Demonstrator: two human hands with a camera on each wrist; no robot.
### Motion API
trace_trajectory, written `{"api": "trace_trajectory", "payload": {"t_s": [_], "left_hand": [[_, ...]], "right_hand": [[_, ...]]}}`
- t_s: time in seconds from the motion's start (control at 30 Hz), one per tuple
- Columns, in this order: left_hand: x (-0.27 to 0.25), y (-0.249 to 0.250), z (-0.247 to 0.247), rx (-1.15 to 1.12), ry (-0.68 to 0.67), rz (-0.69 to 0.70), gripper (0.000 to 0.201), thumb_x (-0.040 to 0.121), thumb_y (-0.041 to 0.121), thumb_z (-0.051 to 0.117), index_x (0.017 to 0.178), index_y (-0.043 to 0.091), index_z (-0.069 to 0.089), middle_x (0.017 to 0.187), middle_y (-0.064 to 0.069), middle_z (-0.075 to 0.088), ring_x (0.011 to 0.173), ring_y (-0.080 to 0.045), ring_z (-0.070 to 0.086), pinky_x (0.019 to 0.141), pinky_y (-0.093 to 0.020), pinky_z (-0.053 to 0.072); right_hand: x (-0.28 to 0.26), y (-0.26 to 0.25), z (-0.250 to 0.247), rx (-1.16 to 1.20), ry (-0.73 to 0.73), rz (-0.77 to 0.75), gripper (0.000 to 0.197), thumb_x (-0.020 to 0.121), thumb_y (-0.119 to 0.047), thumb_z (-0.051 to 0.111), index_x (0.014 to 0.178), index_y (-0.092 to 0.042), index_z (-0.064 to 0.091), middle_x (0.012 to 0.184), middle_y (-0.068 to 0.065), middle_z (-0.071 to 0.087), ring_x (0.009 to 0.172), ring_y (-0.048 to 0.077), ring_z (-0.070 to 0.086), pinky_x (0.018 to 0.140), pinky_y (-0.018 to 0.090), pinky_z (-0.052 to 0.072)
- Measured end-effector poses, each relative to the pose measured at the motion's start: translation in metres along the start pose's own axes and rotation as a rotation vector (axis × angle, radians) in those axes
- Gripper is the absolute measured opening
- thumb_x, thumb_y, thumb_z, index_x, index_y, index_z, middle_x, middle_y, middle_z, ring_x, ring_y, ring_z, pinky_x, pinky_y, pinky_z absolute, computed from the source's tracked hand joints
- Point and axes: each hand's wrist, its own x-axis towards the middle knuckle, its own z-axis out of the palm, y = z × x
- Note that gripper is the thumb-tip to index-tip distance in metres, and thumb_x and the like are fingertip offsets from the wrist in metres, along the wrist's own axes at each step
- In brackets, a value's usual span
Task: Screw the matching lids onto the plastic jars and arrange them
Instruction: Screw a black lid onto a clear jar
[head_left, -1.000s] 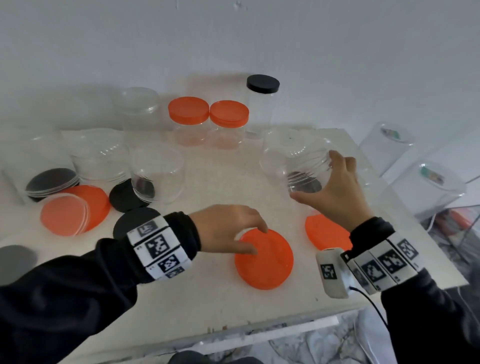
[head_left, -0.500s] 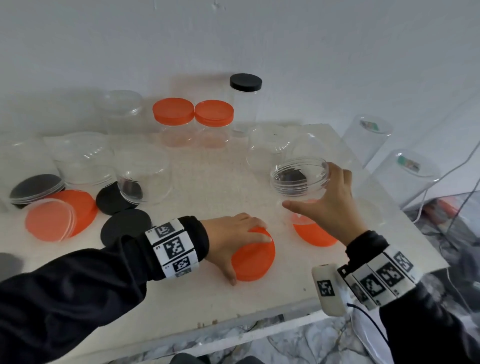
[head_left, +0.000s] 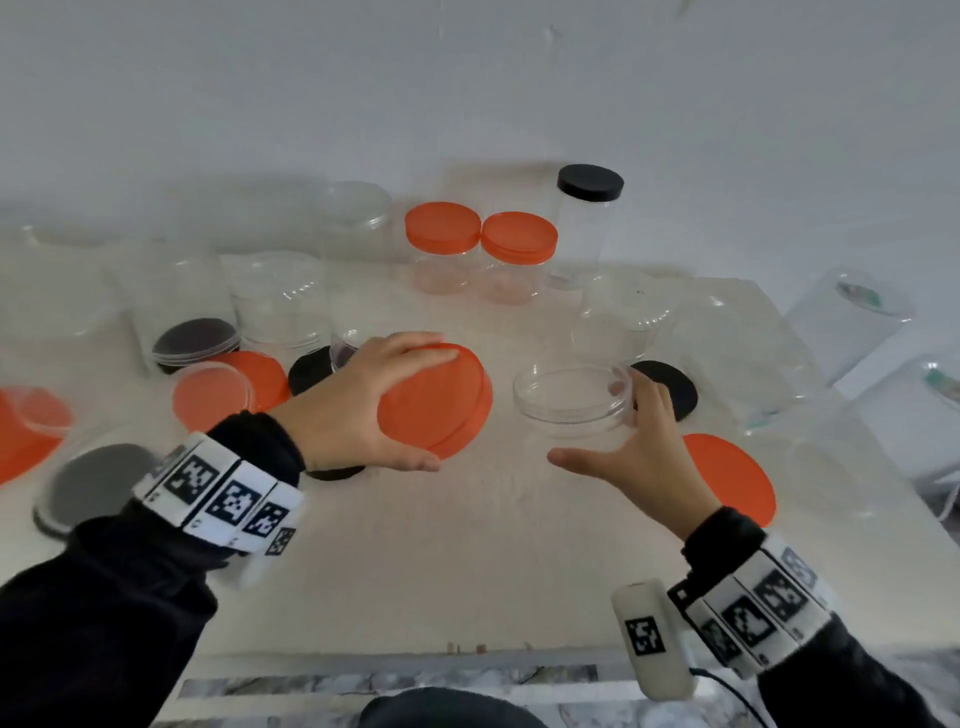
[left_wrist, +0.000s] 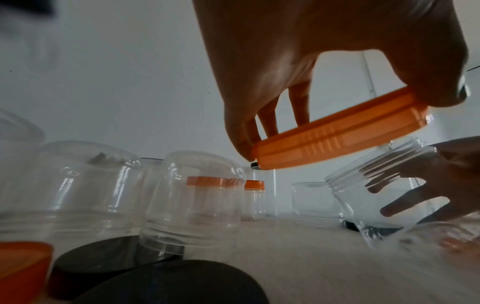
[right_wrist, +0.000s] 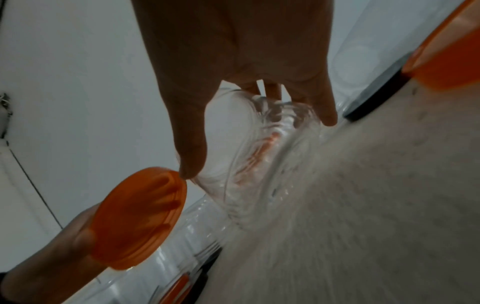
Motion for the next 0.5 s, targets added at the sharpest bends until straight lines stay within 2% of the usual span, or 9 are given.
{"api": "trace_trajectory", "payload": {"t_s": [0.07,0.13,0.23,0.27,0.33,0.4,0.5], "left_hand": [[-0.006,0.0,-0.001,-0.019,0.063,-0.016,0.097,0.045,0.083,0.06,0.131,0.053,0.027,0.145,0.026,0.019,0.132,0.002,0.018,0.103,-0.019,0.019],[-0.009,0.0,0.0,-0.041,0.116,-0.02,0.097,0.046,0.074,0.066,0.131,0.048,0.029,0.146,0.023,0.021,0.132,-0.001,0.02,0.103,-0.02,0.019],[-0.01,-0.003,0.002,-0.093,0.144,-0.055,0.091,0.049,0.065,0.067,0.129,0.043,0.031,0.145,0.024,0.023,0.132,-0.005,0.023,0.104,-0.024,0.024],[-0.01,-0.004,0.003,-0.117,0.137,-0.077,0.091,0.048,0.065,0.068,0.128,0.043,0.031,0.144,0.025,0.023,0.131,-0.006,0.025,0.103,-0.025,0.027],[-0.009,-0.006,0.005,-0.15,0.115,-0.09,0.09,0.048,0.065,0.068,0.127,0.042,0.032,0.144,0.026,0.023,0.129,-0.002,0.026,0.1,-0.02,0.027],[-0.005,-0.007,0.007,-0.14,0.098,-0.058,0.089,0.049,0.065,0.068,0.127,0.04,0.034,0.145,0.024,0.022,0.129,0.005,0.024,0.098,-0.011,0.022],[0.002,-0.008,0.01,-0.113,0.064,-0.005,0.086,0.052,0.065,0.067,0.128,0.039,0.035,0.145,0.023,0.021,0.132,0.007,0.017,0.099,-0.006,0.018]], "right_hand": [[0.003,-0.001,0.011,-0.015,-0.052,-0.025,0.107,0.052,-0.037,0.087,0.14,-0.024,0.027,0.129,-0.006,0.033,0.113,0.006,0.039,0.097,0.022,0.031],[0.005,-0.002,0.021,-0.008,-0.091,-0.039,0.108,0.052,-0.037,0.087,0.14,-0.027,0.026,0.129,-0.007,0.035,0.114,0.005,0.04,0.096,0.023,0.033],[0.006,-0.002,0.033,0.088,-0.162,-0.03,0.107,0.055,-0.025,0.088,0.138,-0.026,0.022,0.133,-0.007,0.036,0.12,0.008,0.04,0.096,0.023,0.038],[0.007,-0.001,0.036,0.117,-0.188,-0.025,0.107,0.055,-0.021,0.088,0.138,-0.025,0.02,0.135,-0.008,0.035,0.122,0.009,0.04,0.094,0.02,0.039],[0.009,-0.001,0.04,0.126,-0.243,-0.026,0.101,0.057,-0.017,0.088,0.133,-0.025,0.022,0.135,-0.01,0.035,0.124,0.01,0.038,0.088,0.016,0.04],[0.01,0.0,0.042,0.117,-0.276,-0.021,0.095,0.058,-0.018,0.087,0.128,-0.027,0.024,0.134,-0.01,0.035,0.125,0.01,0.038,0.089,0.018,0.038],[0.013,0.0,0.044,0.125,-0.289,-0.004,0.097,0.056,-0.018,0.088,0.128,-0.027,0.024,0.134,-0.008,0.035,0.124,0.009,0.039,0.086,0.016,0.04]]}}
